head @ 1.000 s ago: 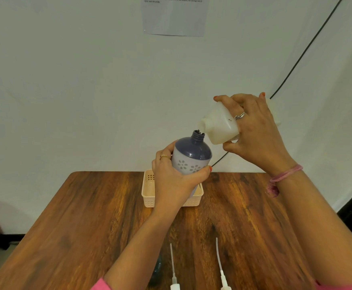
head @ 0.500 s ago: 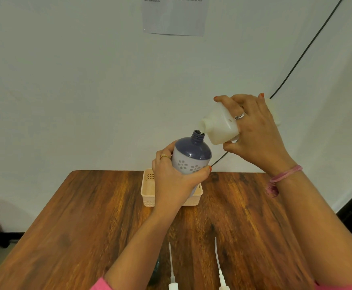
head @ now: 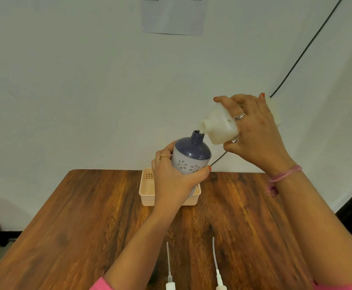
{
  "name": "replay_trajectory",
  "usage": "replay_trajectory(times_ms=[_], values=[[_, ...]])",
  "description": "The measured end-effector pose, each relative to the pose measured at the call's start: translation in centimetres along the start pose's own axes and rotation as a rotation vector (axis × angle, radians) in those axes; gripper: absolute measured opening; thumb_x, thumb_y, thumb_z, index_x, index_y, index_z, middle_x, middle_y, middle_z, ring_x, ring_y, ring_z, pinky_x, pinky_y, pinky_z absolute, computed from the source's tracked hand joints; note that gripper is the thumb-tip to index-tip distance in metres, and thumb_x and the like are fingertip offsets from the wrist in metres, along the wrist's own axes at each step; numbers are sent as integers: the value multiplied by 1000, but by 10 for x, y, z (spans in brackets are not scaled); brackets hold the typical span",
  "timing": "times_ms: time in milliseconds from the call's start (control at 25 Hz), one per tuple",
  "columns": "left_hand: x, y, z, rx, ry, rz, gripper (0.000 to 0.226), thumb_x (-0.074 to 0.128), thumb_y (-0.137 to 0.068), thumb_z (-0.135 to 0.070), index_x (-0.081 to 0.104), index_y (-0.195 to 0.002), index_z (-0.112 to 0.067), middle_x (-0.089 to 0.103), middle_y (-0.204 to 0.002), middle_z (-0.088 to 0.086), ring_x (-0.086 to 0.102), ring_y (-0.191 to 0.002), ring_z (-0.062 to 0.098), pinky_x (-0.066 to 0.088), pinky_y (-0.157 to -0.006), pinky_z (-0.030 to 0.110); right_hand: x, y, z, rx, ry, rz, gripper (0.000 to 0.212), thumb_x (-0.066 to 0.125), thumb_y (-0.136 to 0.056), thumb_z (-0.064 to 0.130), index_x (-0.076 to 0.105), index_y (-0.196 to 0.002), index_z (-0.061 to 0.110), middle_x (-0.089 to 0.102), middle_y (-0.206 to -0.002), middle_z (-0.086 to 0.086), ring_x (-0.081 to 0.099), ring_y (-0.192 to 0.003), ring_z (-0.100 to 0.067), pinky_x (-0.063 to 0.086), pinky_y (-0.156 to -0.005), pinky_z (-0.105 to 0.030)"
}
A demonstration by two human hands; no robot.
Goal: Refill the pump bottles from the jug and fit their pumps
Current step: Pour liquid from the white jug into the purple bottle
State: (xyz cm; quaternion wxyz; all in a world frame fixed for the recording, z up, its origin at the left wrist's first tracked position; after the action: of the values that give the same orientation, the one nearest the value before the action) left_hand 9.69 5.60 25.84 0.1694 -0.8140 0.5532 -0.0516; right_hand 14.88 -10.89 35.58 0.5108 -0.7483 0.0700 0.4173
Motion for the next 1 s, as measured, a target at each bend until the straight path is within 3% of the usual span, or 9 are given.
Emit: replay_trajectory(times_ms=[600,1000], values=[[21,10,5,-5,-16,-9,85,78,-40,-56,46,-117,-41,53,-117,-7,53,-113,17,55,-89,44,0,20,-18,3,11,2,96,82,-57,17,36,-141,22,49,-123,-15,45,-118,-35,15,-113,-57],[38,28,2,0,25,-24,69,83,-47,-43,42,-101,-54,52,-116,-10,53,-112,14,56,-88,35,3,40,-33,121,-142,20,98,83,-53,16,39,-140,20,48,-122,-13,43,-114,-31,21,-112,-58]])
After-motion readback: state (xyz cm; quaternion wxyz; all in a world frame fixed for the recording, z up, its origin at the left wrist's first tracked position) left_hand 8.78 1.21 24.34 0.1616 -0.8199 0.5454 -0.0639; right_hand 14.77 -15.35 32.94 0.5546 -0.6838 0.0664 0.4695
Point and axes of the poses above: each hand's wrist, its own y-axis away from the middle knuckle, its own x-axis out of the palm, z = x × y, the point moved 4 cm from there along -y, towards the middle knuckle
